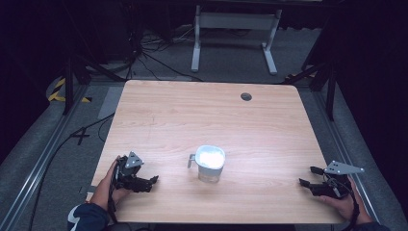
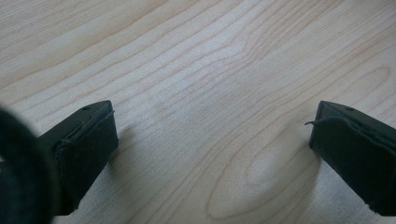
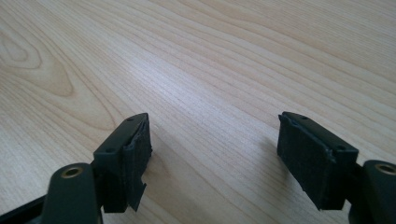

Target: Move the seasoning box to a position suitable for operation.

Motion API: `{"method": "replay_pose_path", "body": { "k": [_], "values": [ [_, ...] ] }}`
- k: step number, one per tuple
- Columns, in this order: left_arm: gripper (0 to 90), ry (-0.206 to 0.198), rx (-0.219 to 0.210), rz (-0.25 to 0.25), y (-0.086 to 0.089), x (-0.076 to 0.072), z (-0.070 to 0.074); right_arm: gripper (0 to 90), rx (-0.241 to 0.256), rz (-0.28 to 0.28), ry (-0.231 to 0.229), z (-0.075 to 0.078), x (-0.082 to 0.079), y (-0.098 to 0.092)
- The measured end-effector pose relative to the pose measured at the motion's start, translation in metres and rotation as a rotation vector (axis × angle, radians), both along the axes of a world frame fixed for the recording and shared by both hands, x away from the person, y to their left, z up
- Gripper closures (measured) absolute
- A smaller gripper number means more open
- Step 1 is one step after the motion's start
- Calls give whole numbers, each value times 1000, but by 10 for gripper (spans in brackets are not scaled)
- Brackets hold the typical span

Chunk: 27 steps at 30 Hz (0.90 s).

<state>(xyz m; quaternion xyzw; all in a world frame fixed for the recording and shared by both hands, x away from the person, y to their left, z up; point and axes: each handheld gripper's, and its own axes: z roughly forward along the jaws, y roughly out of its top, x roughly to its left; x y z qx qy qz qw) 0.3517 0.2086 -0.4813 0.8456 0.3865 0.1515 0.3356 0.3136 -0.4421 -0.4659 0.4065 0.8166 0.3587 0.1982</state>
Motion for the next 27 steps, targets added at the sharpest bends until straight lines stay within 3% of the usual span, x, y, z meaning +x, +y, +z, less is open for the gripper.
{"method": "replay_pose_path", "body": {
  "k": [11,18,20,22,24,25,27],
  "values": [
    [7,3,-15,24,-1,-3,-1,260,-1,-1,-1,0,0,1],
    [9,-1,-18,-16,0,-3,-1,259,-2,0,-2,0,0,0],
    [19,2,-5,-49,2,-3,0,260,-2,0,-1,0,0,1],
    [74,-6,-15,-57,1,-3,2,262,-2,-1,-2,0,0,1],
    [213,-29,-13,-47,0,-4,3,262,-2,1,0,0,0,1],
    [221,-66,1,-51,-1,-4,9,262,-2,2,0,0,1,1],
    [223,-77,-15,-62,0,-4,13,262,-2,1,1,0,1,1]
  ]
}}
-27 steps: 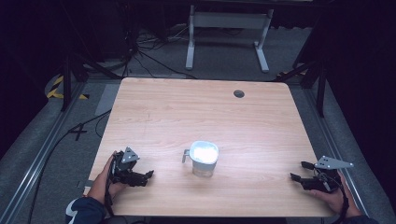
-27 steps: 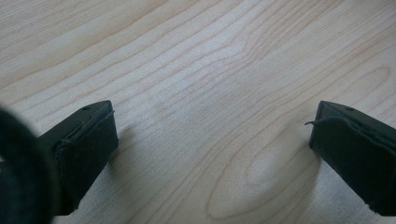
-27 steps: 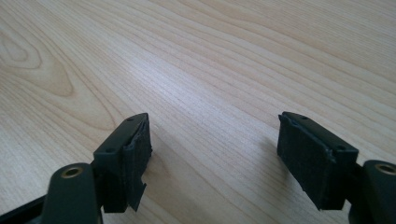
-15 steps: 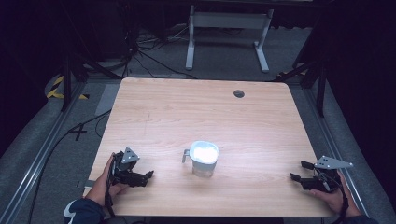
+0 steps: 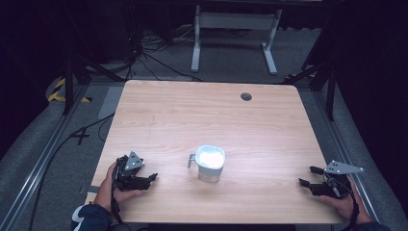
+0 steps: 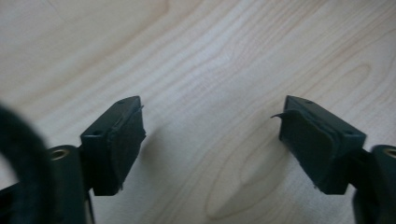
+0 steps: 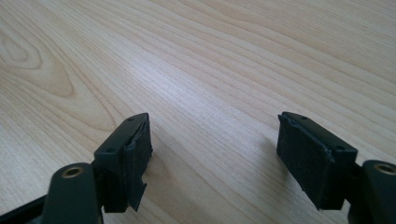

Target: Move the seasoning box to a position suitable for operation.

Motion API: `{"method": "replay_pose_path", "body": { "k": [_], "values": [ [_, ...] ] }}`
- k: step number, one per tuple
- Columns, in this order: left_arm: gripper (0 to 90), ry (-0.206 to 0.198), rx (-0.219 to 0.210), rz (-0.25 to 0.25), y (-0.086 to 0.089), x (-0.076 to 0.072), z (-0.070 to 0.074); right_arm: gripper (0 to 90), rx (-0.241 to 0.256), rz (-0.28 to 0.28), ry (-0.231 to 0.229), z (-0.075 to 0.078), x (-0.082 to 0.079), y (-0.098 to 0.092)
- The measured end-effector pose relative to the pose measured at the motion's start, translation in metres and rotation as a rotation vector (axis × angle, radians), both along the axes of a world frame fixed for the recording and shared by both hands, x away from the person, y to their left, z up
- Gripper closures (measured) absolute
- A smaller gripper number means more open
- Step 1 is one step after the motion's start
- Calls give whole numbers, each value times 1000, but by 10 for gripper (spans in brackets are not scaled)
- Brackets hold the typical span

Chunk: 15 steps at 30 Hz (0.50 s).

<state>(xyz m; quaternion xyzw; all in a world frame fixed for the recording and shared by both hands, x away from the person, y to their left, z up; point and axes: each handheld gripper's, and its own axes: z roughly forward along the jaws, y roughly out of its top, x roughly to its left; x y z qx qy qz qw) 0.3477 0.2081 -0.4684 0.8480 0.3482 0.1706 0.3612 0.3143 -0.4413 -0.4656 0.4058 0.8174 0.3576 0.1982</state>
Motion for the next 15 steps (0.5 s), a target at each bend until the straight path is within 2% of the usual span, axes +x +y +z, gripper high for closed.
{"method": "replay_pose_path", "body": {
  "k": [1,4,6,7,10,13,15],
  "values": [
    [248,-17,-25,4,-1,-1,7,262,1,1,-1,0,0,0],
    [276,-63,-45,2,-3,1,20,262,0,3,-2,0,0,0],
    [309,-72,-75,-2,-7,0,28,262,0,4,-2,0,0,0],
    [319,-92,-68,-9,-11,1,32,262,0,5,-2,0,0,0],
    [340,-106,-67,-38,-22,2,39,262,0,5,-1,0,0,0],
    [391,-119,-88,-96,-33,2,47,263,-1,5,-1,0,0,0],
    [427,-126,-104,-111,-37,3,50,263,0,5,-2,0,-1,0]
  ]
}}
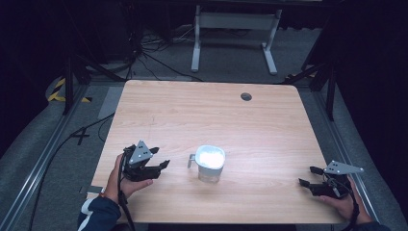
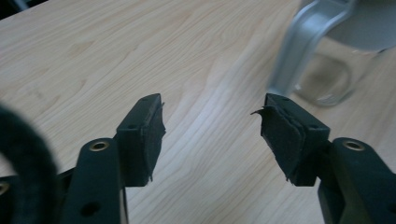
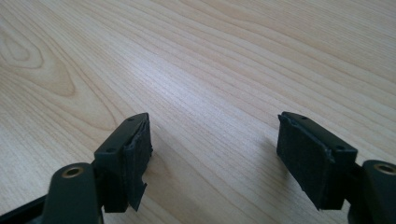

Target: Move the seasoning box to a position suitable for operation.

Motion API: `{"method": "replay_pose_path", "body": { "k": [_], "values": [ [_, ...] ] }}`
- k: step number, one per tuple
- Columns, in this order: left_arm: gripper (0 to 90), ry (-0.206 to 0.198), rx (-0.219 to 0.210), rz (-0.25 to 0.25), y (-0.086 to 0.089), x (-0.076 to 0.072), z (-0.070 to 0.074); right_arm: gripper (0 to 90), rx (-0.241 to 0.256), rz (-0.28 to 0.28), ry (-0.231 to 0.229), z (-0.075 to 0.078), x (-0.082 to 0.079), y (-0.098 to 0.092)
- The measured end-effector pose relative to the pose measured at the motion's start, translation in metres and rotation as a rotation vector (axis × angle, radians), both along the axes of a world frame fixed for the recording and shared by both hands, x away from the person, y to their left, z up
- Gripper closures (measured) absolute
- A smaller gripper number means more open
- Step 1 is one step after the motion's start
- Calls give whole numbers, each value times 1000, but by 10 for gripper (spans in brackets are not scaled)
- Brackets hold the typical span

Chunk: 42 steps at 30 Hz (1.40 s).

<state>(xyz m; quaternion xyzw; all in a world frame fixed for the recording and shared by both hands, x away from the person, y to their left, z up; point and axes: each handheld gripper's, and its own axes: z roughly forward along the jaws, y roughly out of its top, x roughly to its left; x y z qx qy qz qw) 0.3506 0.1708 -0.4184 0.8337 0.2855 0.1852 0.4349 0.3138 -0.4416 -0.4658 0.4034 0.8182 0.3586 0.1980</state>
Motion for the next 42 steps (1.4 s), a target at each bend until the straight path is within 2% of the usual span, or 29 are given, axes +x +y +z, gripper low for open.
{"method": "replay_pose_path", "body": {
  "k": [2,8,11,14,20,23,26,29,35,40,42],
  "values": [
    [484,7,-24,-23,-3,1,4,262,0,1,1,0,0,0],
    [732,-28,-28,-63,-19,3,17,263,0,2,1,0,0,0],
    [829,-41,-19,-95,-30,3,23,263,0,2,1,0,0,0],
    [895,-51,-34,-128,-41,2,30,263,0,2,1,0,0,0],
    [898,-67,-70,-178,-61,4,39,263,1,2,1,0,0,0],
    [898,-70,-51,-217,-77,4,42,262,1,2,1,0,0,0],
    [897,-74,-28,-229,-84,6,40,262,1,3,1,0,0,0],
    [898,-66,-12,-229,-85,7,39,262,1,4,1,0,0,0],
    [898,-48,-45,-225,-84,10,35,263,1,4,1,0,0,0],
    [899,-57,-44,-228,-84,11,34,262,1,4,1,0,0,0],
    [899,-68,-29,-230,-84,10,35,263,1,5,2,0,0,0]
  ]
}}
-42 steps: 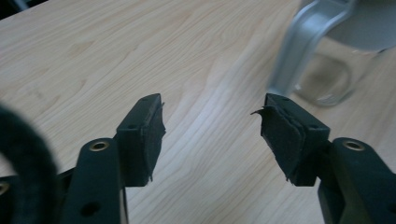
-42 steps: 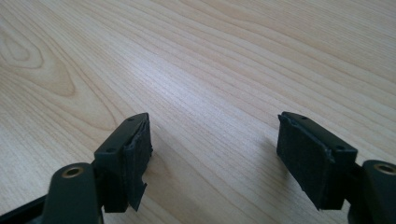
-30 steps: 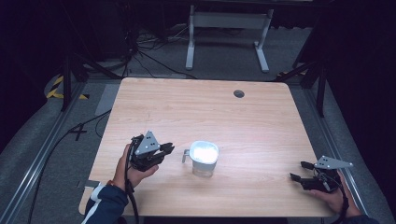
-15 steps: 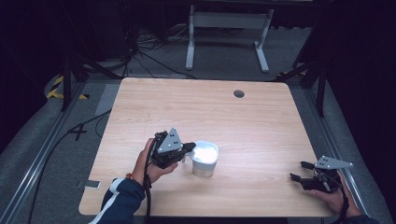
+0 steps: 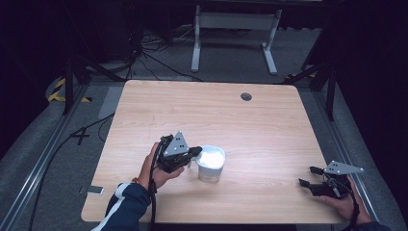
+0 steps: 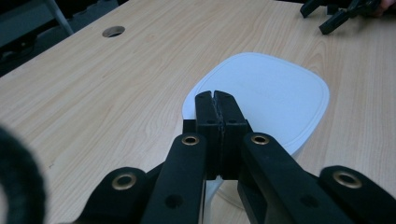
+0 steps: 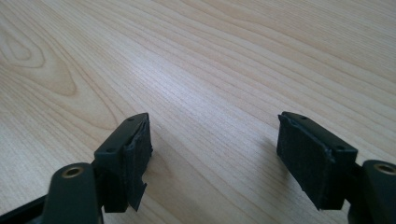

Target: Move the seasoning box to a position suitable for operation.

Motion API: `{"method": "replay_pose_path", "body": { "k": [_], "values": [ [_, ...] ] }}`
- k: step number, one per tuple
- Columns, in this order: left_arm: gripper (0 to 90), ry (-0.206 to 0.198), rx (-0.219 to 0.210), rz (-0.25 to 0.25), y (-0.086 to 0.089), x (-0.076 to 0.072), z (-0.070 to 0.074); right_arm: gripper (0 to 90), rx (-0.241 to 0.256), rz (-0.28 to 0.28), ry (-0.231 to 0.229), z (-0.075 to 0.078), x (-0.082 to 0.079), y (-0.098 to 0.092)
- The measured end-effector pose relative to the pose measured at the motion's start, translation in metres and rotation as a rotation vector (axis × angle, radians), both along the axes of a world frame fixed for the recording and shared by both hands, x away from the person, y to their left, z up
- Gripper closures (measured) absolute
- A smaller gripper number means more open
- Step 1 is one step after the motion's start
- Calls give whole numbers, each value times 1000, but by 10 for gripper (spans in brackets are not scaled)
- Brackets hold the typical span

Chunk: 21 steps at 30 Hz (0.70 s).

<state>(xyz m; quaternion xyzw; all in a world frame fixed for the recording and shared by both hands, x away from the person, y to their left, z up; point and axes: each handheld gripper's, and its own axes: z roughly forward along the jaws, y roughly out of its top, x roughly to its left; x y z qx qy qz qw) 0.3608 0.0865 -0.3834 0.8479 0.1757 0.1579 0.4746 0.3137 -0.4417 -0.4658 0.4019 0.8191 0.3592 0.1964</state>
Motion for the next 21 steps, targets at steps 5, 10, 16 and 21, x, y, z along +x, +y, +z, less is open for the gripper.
{"method": "replay_pose_path", "body": {
  "k": [5,10,16,21],
  "values": [
    [899,0,-2,-5,1,-1,0,268,-3,3,-5,0,0,0],
    [899,3,-14,2,2,0,-1,349,-10,8,10,3,-1,4],
    [900,4,-17,-1,3,-1,-2,532,42,63,-50,25,-3,19],
    [900,8,-24,9,4,0,-2,690,69,178,-83,46,-2,50]
  ]
}}
